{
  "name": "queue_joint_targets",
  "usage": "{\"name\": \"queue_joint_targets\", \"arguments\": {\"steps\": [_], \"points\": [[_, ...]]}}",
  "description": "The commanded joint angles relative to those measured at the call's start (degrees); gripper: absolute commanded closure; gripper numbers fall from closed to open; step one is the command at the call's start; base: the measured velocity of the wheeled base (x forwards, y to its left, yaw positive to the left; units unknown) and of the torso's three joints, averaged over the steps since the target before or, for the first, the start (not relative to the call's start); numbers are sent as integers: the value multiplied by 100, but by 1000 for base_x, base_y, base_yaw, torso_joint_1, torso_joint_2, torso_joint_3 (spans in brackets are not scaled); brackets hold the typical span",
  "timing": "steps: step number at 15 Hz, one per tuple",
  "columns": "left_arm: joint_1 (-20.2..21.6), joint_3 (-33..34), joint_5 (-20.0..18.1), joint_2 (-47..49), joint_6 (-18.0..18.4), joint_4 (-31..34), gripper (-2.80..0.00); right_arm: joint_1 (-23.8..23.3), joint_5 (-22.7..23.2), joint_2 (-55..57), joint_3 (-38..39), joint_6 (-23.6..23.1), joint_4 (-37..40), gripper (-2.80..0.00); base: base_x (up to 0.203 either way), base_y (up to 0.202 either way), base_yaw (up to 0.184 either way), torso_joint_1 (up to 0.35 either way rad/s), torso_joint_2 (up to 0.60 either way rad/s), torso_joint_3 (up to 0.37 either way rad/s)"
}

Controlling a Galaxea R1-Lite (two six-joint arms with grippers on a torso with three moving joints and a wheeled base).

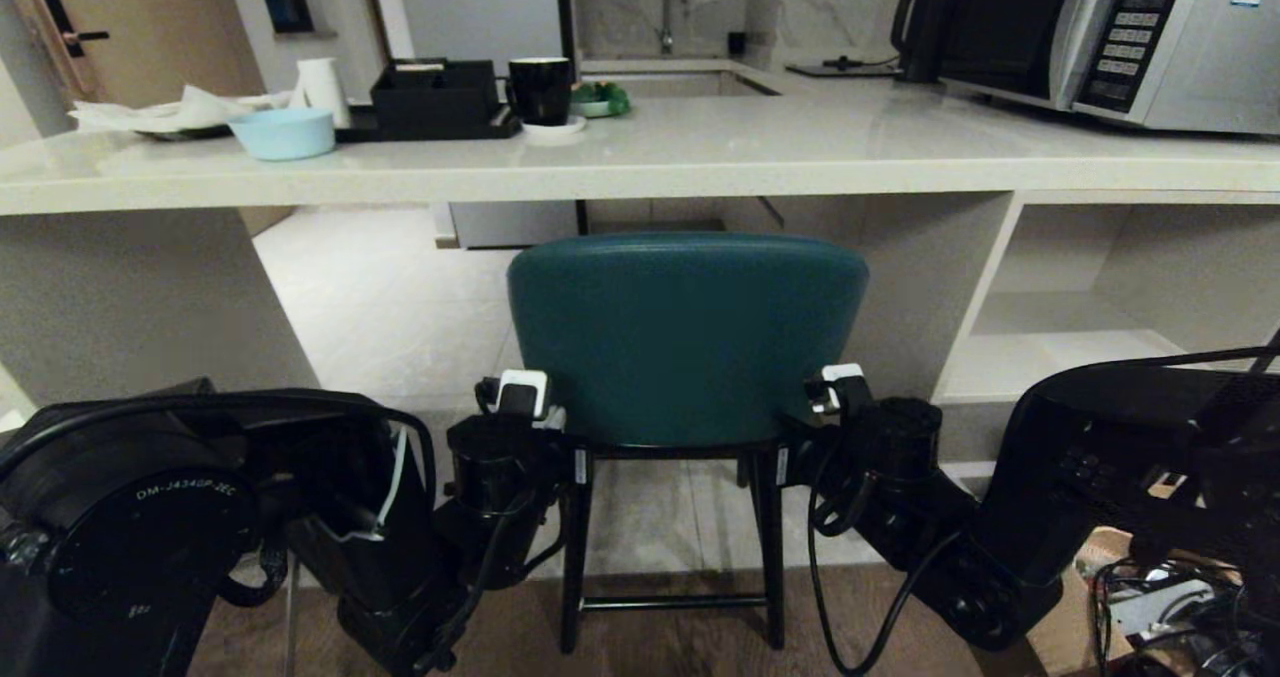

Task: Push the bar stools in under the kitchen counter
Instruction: Push the blue chair back under the dining table

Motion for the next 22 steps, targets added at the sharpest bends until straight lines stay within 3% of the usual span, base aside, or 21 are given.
{"name": "queue_joint_targets", "arguments": {"steps": [1, 12, 18, 22], "points": [[-2, -33, 17, 16, -3, -51, 0, 1, -5, 14, -34, 1, -48, 0, 190, 0, 2, 2, 2, 6], [-76, 123, 8, -46, -15, -103, 0, 27, -49, -31, 37, 28, -58, 0, 179, 0, 1, 3, 2, 2], [-272, 941, 73, -286, -33, -404, 0, 28, -136, -278, 499, 48, -299, 0, 0, 0, 0, 0, 0, 0], [-356, 1854, 68, -447, -71, -415, 0, 73, -173, -699, 1349, 54, -716, 0, 0, 0, 0, 0, 0, 0]]}}
